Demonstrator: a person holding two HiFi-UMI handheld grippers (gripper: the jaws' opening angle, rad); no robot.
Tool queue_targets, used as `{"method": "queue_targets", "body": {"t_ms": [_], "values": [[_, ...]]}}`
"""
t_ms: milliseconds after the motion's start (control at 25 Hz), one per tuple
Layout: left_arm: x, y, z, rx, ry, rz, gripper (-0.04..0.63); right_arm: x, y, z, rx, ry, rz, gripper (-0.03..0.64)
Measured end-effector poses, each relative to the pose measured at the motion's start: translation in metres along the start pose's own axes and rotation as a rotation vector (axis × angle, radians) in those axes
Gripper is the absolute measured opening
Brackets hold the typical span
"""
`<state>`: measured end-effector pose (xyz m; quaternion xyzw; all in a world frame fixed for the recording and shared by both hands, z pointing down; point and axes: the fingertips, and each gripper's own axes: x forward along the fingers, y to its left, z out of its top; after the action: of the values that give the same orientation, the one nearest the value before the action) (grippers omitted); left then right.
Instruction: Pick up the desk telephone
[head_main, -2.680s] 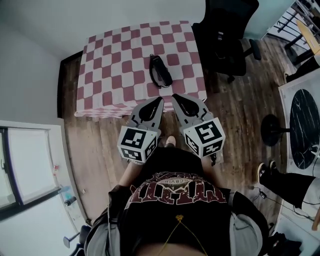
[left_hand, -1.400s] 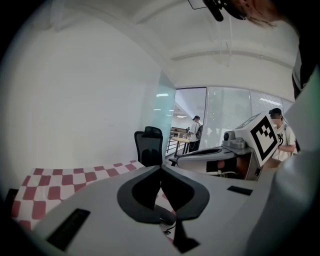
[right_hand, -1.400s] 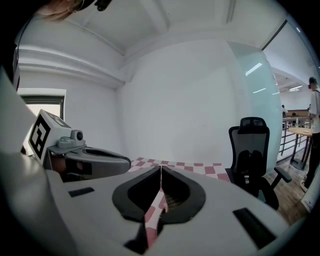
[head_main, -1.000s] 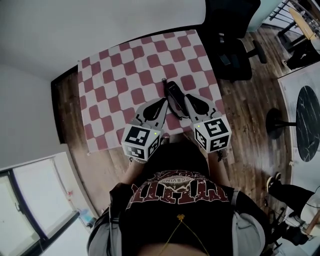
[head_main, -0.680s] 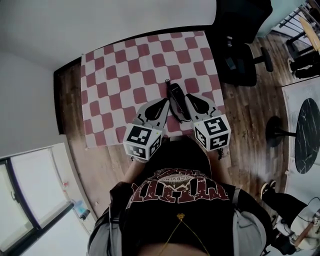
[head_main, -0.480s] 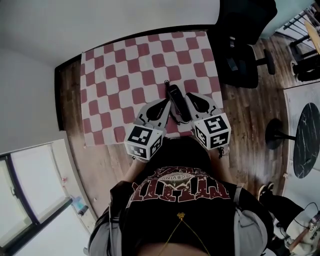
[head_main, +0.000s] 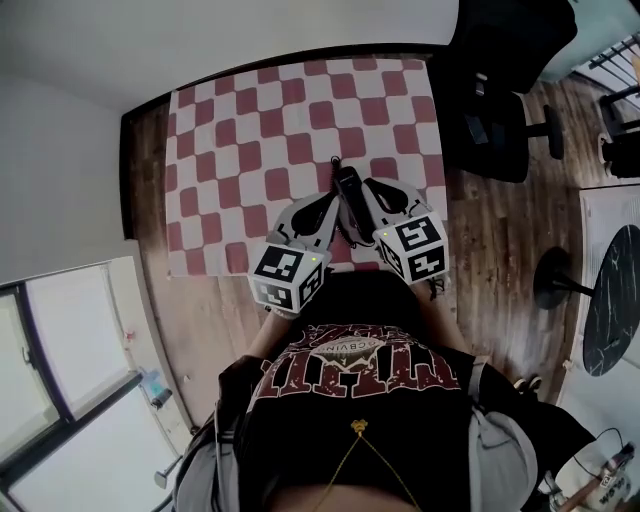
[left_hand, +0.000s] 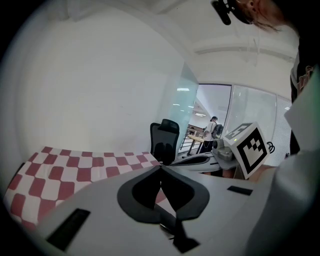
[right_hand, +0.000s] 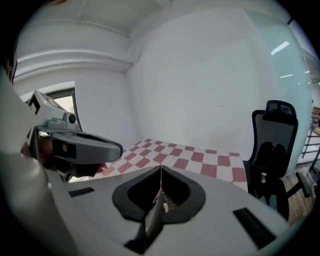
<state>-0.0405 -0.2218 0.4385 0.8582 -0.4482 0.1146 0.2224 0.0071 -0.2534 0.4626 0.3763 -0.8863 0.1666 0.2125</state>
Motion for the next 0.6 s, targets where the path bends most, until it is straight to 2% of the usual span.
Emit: {"method": "queue_targets", "body": {"t_ms": [360,600], "values": [[-0.002,0.002,-0.013,0.001,0.034,0.023,0.009,0.023,0.0,-0.034,0.047,0.057,0.023,0.02],[-0.006,0.002,-0.019,-0.01,0.045,0.028,0.008,0.039,-0.003,-0.064,0.049,0.13,0.018,0.02]]}}
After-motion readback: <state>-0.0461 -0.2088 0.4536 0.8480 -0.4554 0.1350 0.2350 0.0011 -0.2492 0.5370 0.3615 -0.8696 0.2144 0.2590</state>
